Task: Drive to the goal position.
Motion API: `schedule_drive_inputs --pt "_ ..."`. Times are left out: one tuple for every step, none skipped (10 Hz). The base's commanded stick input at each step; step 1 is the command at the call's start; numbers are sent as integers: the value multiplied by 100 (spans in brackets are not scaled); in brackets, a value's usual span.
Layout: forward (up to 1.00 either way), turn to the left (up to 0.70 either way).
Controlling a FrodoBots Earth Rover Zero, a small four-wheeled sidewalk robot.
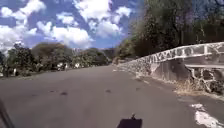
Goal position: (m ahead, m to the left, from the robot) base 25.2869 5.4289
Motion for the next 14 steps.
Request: schedule_drive_inputs --pt "50 0" --pt "50 0" --pt "50 0" --pt "50 0" --pt "50 0" --pt "50 0" --pt "50 0" --pt "50 0" --pt "50 0" --pt "50 0" --pt "50 0" --pt "50 0" --pt "50 0" --pt "50 0"
